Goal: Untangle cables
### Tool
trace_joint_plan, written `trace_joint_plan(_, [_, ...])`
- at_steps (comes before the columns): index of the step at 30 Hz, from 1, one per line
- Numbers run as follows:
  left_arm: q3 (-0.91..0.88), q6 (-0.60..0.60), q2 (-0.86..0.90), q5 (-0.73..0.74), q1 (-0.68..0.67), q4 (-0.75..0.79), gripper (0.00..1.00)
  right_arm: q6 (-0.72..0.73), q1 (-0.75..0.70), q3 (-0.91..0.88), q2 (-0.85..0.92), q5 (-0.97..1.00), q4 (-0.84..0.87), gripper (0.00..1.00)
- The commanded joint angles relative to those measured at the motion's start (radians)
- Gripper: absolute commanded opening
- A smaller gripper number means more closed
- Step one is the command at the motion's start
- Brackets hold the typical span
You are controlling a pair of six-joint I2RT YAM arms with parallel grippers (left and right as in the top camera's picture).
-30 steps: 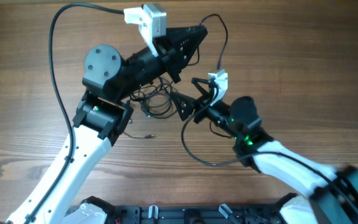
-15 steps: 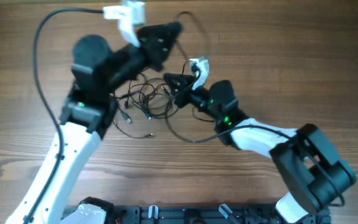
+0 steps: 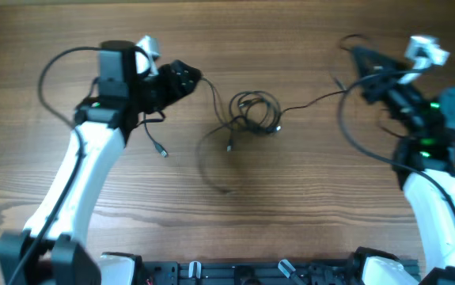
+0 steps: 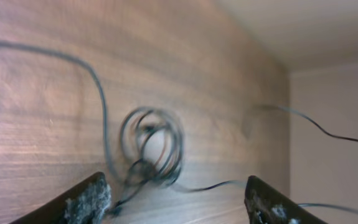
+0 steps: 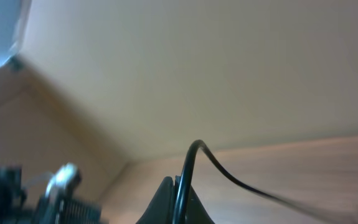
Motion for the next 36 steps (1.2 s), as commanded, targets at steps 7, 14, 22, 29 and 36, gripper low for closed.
trace_joint_plan(7, [0.000, 0.005, 0.235, -0.004, -0.220, 0.088, 0.94, 0.092, -0.330, 0.013, -0.064, -0.224, 0.003, 0.04])
trace_joint_plan(14, [0.000, 0.201, 0.338, -0.257, -0.369, 0.211, 1.00, 0.083, -0.330, 0.013, -0.065, -0.363, 0.003, 0.04])
trace_joint_plan(22, [0.001, 0.452, 0.454, -0.517, -0.467, 0.334, 0.69, 0.081, -0.330, 0.013, -0.065, -0.380, 0.003, 0.05])
trace_joint_plan(29, [0.001, 0.452, 0.525, -0.525, -0.468, 0.296, 0.04, 0.031, -0.330, 0.018, -0.065, -0.230, 0.050, 0.05])
trace_joint_plan(36, [0.001, 0.451, 0.525, -0.737, -0.433, 0.099, 0.04, -0.324, -0.331, 0.320, -0.053, 0.078, -0.368, 0.05])
